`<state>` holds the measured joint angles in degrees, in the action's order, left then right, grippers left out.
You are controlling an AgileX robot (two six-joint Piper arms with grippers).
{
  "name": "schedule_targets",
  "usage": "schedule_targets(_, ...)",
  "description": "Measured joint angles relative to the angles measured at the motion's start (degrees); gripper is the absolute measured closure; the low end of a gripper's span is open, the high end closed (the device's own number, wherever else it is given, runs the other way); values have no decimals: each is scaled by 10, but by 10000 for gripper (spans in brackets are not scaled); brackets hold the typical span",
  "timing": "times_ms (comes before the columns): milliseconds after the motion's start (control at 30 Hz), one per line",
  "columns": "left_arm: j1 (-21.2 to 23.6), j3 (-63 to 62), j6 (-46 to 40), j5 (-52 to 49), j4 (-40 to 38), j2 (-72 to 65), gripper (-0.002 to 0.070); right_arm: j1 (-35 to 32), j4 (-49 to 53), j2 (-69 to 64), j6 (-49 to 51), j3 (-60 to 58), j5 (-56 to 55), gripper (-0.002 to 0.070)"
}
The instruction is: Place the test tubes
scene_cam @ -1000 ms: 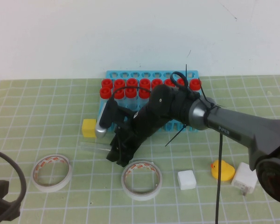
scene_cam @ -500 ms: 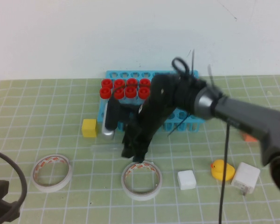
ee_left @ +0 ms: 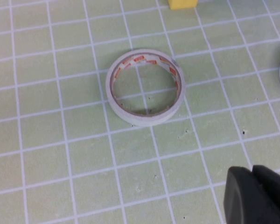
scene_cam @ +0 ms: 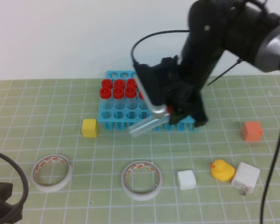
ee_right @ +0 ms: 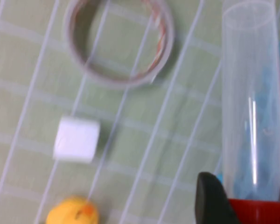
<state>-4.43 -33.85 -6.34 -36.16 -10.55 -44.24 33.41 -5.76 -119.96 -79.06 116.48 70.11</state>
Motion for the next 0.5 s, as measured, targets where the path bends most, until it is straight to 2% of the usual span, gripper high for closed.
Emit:
schedule_targets(300, 0, 0, -5, -5, -1, 0, 676, -39, 7, 25, -190, -187, -5, 388)
schedule_targets(500, 0, 0, -6, -5, -4, 0, 676, -32, 10, 25, -307, -260, -85, 388)
